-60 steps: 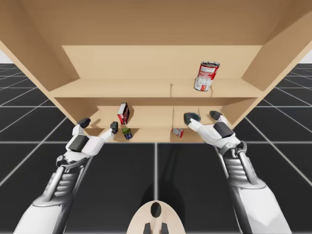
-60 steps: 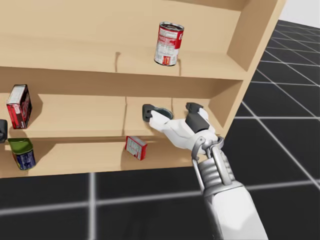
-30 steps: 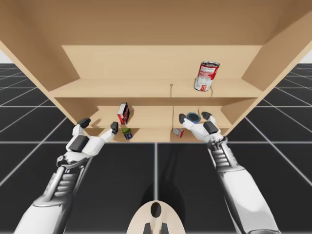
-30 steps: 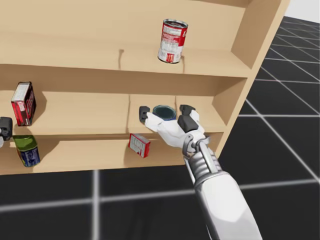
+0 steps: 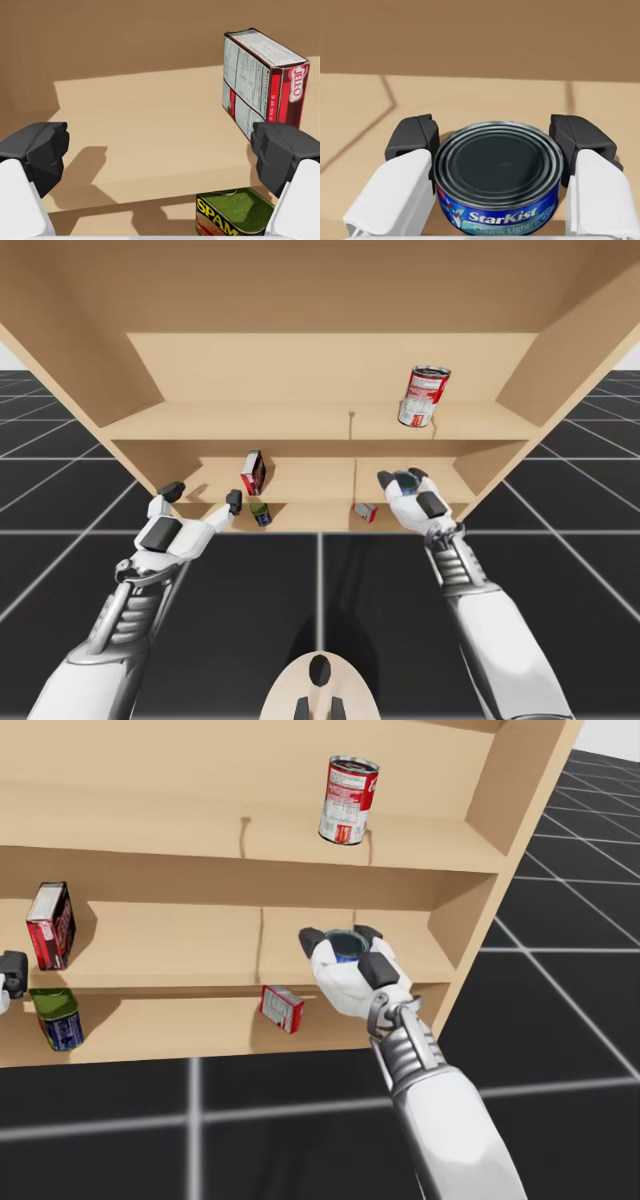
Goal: Look through the shelves, find the tuna can, and take it.
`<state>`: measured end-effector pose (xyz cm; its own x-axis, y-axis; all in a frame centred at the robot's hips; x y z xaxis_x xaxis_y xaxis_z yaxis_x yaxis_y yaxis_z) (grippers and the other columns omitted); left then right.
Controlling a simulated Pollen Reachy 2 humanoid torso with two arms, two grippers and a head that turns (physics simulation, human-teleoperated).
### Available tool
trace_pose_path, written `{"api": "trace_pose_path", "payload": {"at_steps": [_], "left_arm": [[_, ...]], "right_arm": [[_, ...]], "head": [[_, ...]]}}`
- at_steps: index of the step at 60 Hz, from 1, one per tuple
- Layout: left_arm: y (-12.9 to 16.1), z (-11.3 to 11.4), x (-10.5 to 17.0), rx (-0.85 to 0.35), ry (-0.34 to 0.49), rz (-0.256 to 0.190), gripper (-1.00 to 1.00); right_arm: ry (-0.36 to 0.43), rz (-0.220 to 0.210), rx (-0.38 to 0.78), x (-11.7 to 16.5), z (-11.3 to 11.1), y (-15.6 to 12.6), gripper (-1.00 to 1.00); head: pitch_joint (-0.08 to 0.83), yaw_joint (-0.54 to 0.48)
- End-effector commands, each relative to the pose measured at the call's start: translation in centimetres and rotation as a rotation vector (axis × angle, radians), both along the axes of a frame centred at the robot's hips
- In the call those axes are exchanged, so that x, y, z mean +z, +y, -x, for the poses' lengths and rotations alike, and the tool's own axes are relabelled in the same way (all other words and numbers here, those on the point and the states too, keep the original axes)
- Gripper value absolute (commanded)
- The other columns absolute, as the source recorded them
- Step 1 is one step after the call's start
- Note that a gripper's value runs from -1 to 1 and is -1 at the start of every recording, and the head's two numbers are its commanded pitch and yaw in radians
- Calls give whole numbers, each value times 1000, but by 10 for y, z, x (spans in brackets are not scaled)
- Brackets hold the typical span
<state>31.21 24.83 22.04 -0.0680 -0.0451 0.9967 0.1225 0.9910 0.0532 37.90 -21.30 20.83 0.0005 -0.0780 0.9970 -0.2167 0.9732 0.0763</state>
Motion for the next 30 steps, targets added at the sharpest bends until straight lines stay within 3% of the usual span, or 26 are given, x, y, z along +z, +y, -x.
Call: {"api": "trace_pose_path", "payload": {"at_steps": [1, 16, 30], "left_arm": [[0, 0, 0, -1, -1, 0, -1000], [0, 0, 0, -1, -5, -2, -1000], [-1, 0, 1, 1, -7, -1, -1000]], "right_arm": [[150, -66, 33, -44, 20, 18, 1000], [68, -76, 12, -28, 20, 17, 1000], [-89, -72, -7, 18, 37, 16, 1000]], "head": [[494, -265], [491, -266], [486, -267]]}}
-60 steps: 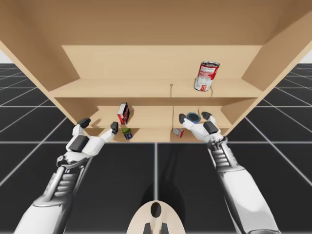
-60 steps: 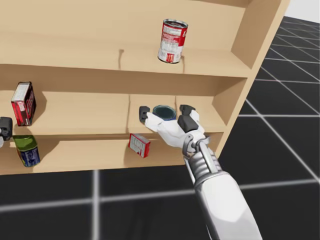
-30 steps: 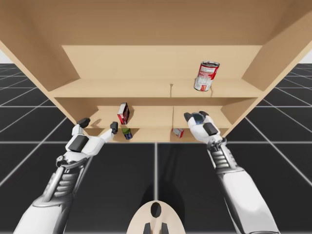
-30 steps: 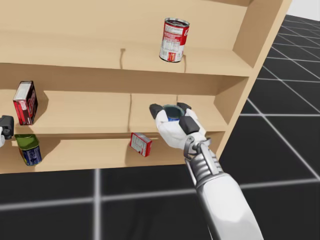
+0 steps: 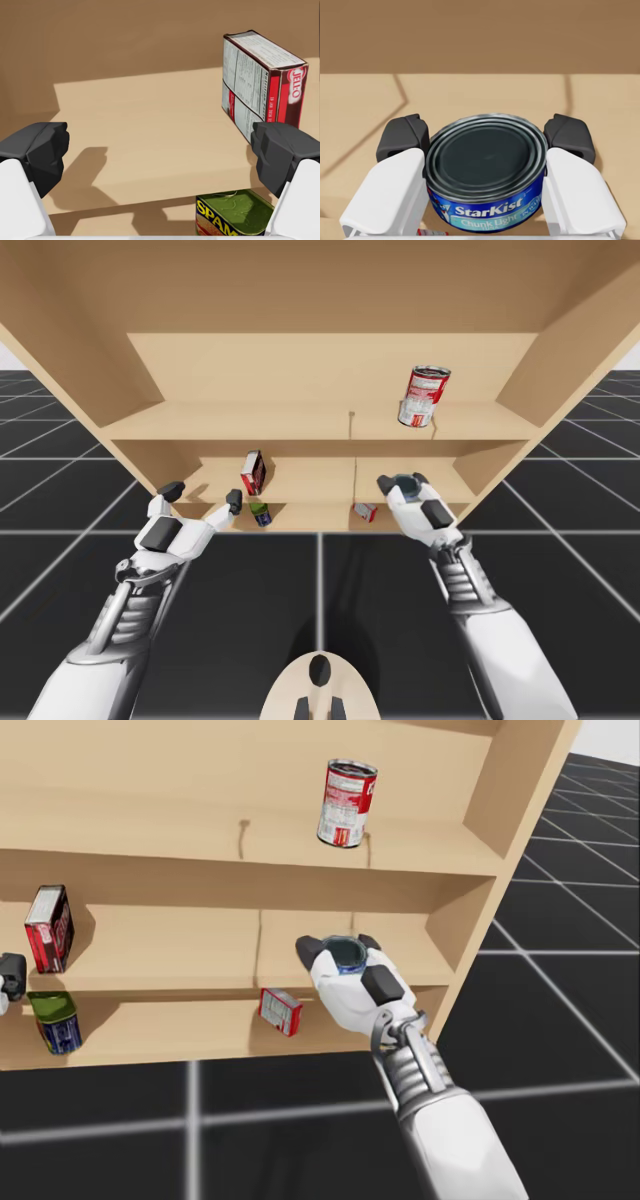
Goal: Look through the shelves, find the tuna can, and take it.
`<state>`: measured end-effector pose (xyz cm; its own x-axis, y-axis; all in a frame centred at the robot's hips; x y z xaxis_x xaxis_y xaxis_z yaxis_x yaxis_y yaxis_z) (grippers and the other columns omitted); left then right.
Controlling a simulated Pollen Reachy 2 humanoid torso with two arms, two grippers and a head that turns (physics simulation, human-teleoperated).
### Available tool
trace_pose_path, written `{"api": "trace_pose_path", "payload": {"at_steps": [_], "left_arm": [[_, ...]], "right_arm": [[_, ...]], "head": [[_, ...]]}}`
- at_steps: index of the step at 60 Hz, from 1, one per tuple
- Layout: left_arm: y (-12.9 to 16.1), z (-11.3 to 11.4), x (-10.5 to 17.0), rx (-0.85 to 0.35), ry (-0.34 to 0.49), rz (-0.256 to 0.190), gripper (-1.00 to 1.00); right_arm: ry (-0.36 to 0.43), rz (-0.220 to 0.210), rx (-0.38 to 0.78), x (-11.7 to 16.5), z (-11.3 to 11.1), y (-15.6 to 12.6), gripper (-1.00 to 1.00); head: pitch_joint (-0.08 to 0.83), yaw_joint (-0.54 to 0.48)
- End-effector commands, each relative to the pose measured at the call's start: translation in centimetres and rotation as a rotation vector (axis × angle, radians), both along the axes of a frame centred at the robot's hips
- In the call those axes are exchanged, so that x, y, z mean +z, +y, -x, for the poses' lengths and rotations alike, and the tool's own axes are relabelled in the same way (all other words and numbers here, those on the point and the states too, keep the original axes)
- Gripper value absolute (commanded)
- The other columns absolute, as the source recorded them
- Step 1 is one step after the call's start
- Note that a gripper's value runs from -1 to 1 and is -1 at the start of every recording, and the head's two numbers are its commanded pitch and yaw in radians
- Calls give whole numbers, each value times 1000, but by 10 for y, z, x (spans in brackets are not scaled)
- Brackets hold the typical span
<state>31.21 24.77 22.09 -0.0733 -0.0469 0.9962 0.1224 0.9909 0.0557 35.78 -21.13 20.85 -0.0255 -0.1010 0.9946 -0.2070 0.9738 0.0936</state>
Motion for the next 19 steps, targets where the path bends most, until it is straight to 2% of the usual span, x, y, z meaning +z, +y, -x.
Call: {"api": "trace_pose_path", "payload": {"at_steps": [1, 10, 19], "left_arm": [[0, 0, 0, 1, -2, 1, -1000], [-1, 0, 0, -2, -2, -3, -1000], [-1, 0, 0, -1, -2, -3, -1000]], "right_arm": [[-69, -49, 5, 20, 17, 15, 1000], [-144, -30, 15, 37, 45, 20, 1000], [-176, -38, 29, 47, 74, 21, 1000]], "head": [[485, -267], [483, -271], [480, -272]]}}
